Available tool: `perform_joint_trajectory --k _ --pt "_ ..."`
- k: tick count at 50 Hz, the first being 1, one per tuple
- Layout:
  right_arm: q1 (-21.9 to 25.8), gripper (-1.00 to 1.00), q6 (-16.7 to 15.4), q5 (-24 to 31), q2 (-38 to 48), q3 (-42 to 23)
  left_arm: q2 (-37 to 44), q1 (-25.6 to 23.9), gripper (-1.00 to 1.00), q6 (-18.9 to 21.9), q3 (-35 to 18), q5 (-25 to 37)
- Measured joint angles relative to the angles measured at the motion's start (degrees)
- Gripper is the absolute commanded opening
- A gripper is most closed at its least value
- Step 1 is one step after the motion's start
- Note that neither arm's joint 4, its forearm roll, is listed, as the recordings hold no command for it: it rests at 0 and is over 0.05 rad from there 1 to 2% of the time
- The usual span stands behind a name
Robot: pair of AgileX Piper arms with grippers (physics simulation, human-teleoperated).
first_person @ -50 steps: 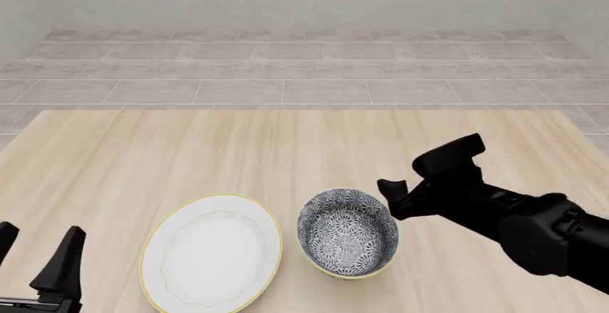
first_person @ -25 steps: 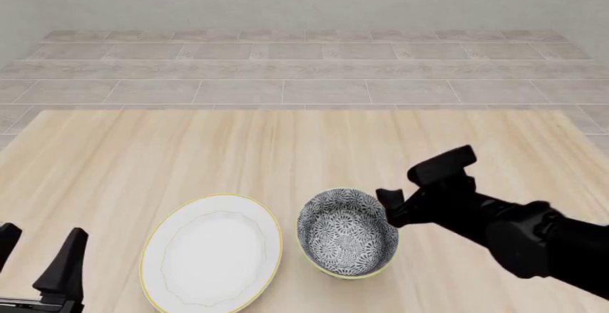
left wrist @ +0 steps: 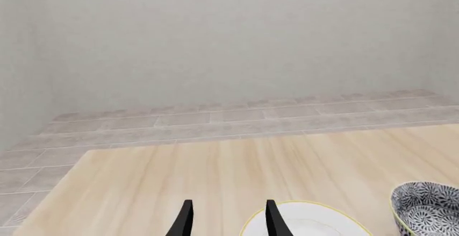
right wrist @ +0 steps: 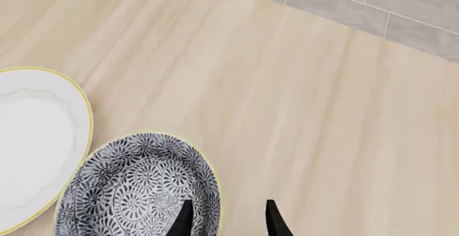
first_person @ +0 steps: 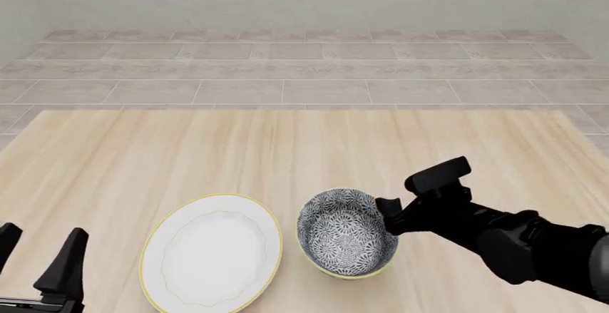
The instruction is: Put the bowl on the plate.
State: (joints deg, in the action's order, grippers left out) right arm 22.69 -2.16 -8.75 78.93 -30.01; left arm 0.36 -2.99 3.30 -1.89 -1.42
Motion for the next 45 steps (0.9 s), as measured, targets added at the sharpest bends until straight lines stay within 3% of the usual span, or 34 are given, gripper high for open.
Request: perform_joint_trajectory --k 45 --pt "-0.26 1.00 1.03 -6.12 6.16 2.19 0.36 0.16 1.00 0.17 -0.26 -0.16"
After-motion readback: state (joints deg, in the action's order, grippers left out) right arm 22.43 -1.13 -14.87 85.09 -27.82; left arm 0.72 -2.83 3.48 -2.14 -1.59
